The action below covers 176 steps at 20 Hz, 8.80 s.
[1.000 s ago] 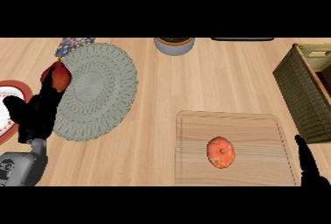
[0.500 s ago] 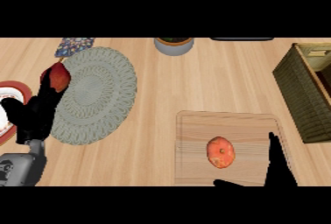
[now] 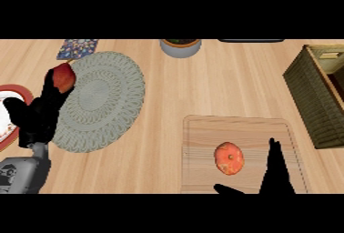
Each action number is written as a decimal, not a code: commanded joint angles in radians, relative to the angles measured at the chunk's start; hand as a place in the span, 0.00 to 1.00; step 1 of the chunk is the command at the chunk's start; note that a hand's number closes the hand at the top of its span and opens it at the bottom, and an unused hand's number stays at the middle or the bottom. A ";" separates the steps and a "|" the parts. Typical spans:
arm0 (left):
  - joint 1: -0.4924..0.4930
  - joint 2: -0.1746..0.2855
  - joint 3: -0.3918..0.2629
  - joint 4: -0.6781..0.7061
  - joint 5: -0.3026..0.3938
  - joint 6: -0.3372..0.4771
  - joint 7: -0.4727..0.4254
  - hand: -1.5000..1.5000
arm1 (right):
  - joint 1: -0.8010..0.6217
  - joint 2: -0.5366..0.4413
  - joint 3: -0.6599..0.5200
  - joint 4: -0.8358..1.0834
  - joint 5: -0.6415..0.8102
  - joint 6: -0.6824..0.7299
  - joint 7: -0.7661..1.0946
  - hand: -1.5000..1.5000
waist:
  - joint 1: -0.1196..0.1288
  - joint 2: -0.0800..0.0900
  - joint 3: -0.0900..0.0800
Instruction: Pick the squash from the cutting board and place it in the basket
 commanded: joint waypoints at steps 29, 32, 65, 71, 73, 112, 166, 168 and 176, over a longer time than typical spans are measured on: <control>-0.007 -0.089 0.078 -0.002 -0.123 -0.060 -0.005 0.50 | -0.126 0.010 -0.047 0.384 -0.103 -0.228 -0.027 0.00 | 0.001 0.001 0.000; 0.041 -0.084 0.111 -0.019 -0.092 -0.096 -0.016 0.50 | -0.141 0.010 -0.019 0.357 -0.065 -0.186 0.049 0.00 | 0.002 0.000 0.000; 0.011 -0.129 0.086 -0.007 -0.121 -0.108 -0.005 0.50 | 0.049 -0.541 0.402 0.217 -0.480 0.171 -0.960 1.00 | 0.006 -0.004 0.006; 0.015 -0.090 0.129 -0.032 -0.115 -0.098 0.019 0.50 | 0.198 -0.749 0.303 -0.012 -0.763 0.108 -1.321 1.00 | -0.024 -0.008 0.006; 0.035 -0.101 0.117 -0.019 -0.128 -0.095 -0.002 0.50 | 0.232 -0.791 0.257 -0.098 -0.875 0.116 -1.411 1.00 | -0.029 -0.004 0.004; 0.027 -0.131 0.098 -0.076 -0.116 -0.127 0.026 0.50 | -0.056 -1.334 -0.838 -0.021 -1.882 0.285 -0.980 1.00 | 0.035 0.008 0.000; 0.037 -0.138 0.139 -0.060 -0.145 -0.132 0.000 0.50 | -0.956 -0.898 -0.375 1.091 -0.558 0.343 -1.564 1.00 | 0.012 0.002 0.000; -0.052 -0.119 0.149 0.033 -0.154 -0.139 -0.001 0.50 | -1.043 -0.883 -0.391 1.225 -0.526 0.350 -1.627 1.00 | 0.015 0.005 0.000; 0.056 -0.154 0.123 -0.090 -0.169 -0.123 0.009 0.50 | -1.083 -0.849 -0.413 1.322 -0.400 0.292 -1.643 1.00 | 0.019 0.003 0.000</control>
